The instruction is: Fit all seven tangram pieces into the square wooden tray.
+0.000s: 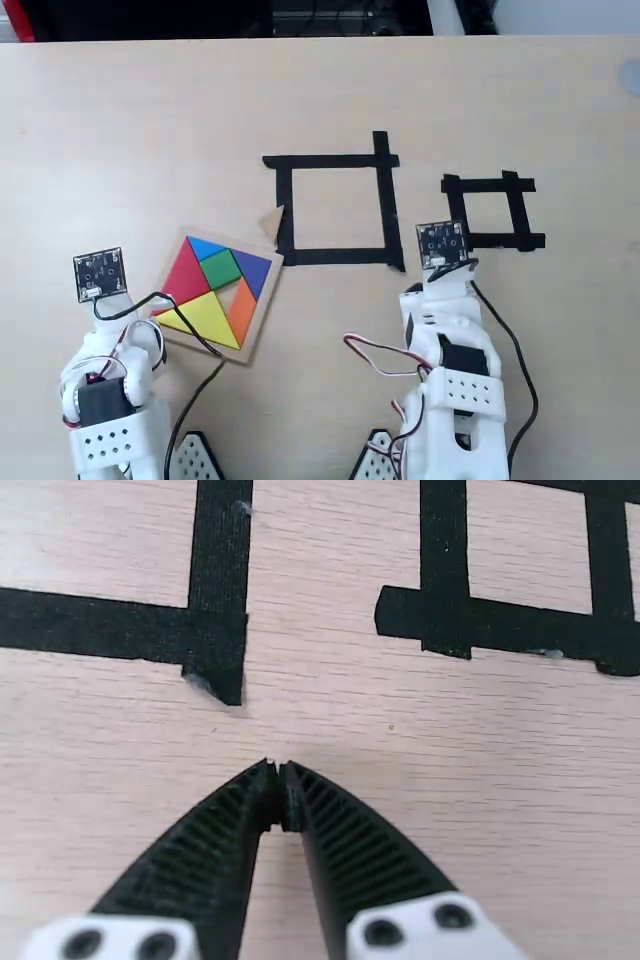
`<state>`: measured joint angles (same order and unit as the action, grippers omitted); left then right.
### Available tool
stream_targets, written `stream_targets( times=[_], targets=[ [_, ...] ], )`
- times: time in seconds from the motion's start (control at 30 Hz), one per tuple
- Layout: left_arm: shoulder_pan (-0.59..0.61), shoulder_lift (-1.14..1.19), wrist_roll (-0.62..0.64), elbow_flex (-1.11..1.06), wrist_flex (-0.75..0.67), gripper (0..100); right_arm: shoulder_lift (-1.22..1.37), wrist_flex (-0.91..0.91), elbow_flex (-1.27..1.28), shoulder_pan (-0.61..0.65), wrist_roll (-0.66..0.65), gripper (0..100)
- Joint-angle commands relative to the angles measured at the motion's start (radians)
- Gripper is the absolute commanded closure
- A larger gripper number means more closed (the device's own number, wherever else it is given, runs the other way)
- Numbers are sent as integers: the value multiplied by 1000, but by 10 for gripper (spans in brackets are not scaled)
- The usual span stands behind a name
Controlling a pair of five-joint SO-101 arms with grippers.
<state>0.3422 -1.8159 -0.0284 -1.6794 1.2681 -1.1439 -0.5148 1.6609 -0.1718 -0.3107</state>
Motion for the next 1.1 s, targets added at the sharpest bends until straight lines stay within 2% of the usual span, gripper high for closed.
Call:
stream_targets(
  times=[0.0,0.4,0.57,0.87,1.03,1.07],
  targets=[
    [-10,-5,6,-18,-2,967,-12,18,-7,8,3,985],
    [4,-3,0,-18,5,969,-12,18,-7,12,5,985],
    [53,-3,6,-18,5,969,-12,18,-7,12,3,986],
    [47,-5,2,-10,-2,967,-12,18,-7,12,8,986],
    [47,-6,-12,56,-146,966,-12,18,-7,11,3,986],
    [42,-5,-55,62,-186,966,-12,18,-7,11,3,986]
  ],
)
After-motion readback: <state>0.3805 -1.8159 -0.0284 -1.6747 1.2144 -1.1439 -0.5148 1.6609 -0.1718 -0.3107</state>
